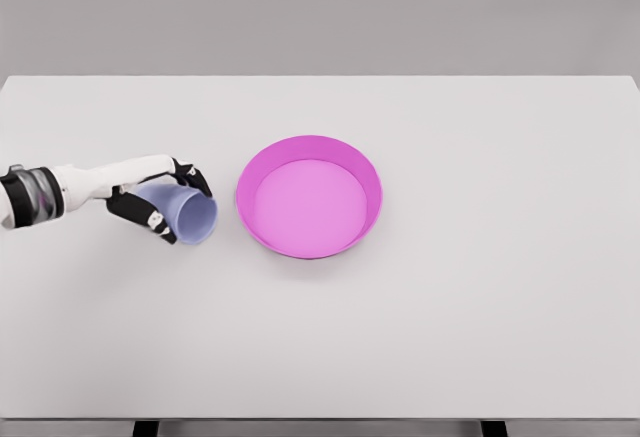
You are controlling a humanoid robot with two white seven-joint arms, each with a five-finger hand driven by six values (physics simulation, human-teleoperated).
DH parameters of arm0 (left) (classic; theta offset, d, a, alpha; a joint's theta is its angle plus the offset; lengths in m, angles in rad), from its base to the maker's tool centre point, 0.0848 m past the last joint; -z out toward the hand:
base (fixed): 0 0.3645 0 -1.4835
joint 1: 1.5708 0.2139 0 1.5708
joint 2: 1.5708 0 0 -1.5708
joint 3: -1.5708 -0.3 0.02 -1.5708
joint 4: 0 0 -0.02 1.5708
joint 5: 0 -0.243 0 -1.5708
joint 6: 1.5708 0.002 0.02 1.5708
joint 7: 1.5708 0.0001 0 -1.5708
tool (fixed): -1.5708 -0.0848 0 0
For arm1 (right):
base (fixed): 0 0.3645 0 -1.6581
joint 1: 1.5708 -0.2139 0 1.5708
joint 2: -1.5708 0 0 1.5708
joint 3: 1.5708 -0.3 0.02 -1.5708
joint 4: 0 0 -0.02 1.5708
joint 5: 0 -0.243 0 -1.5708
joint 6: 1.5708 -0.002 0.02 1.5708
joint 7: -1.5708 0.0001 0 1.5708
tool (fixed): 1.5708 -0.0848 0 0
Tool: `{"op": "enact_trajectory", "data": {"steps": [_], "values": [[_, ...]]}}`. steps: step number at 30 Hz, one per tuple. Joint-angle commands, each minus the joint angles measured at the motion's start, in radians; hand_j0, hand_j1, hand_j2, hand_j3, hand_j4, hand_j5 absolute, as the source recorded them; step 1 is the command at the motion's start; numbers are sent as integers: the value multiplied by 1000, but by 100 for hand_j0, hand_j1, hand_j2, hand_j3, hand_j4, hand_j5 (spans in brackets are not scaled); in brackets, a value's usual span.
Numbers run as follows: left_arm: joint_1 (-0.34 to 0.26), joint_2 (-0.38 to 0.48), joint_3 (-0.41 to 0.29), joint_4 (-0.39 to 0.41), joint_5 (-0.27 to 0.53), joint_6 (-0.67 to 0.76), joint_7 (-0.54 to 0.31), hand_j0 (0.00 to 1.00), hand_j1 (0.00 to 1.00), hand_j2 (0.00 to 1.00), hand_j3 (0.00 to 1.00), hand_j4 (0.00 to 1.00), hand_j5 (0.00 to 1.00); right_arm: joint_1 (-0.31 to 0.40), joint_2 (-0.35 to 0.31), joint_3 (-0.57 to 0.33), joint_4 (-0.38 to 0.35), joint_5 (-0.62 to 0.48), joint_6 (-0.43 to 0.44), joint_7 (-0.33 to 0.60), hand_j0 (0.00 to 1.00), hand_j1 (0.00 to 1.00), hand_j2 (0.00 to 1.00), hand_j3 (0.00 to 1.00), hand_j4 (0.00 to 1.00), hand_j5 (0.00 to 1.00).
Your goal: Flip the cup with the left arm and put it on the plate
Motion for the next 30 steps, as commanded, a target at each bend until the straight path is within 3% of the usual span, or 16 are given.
{"op": "enact_trajectory", "data": {"steps": [1,3,8,13,15,21,27,30], "values": [[-2,2,5,-10,75,-4,0,45,45,45,45,45,45,0,0,0,0,0,0,0,100,100,100,100,100,100],[-25,4,5,-10,150,-5,0,45,45,45,45,45,45,0,0,0,0,0,0,0,100,100,100,100,100,100],[-31,4,42,-10,231,-8,0,45,45,45,45,45,45,0,0,0,0,0,0,0,100,100,100,100,100,100],[-32,2,76,-10,409,-74,0,46,46,46,46,46,46,0,0,0,0,0,0,0,100,100,100,100,100,100],[-34,-4,76,-10,441,-74,6,47,47,47,47,47,47,0,0,0,0,0,0,0,100,100,100,100,100,100],[-32,-62,64,-10,664,-70,57,49,49,49,49,49,49,0,0,0,0,0,0,0,100,100,100,100,100,100],[-29,-197,59,-8,721,-67,63,49,49,49,49,49,49,0,0,0,0,0,0,0,100,100,100,100,100,100],[-31,-267,15,-1,721,-63,77,48,48,48,48,48,48,0,0,0,0,0,0,0,100,100,100,100,100,100]]}}
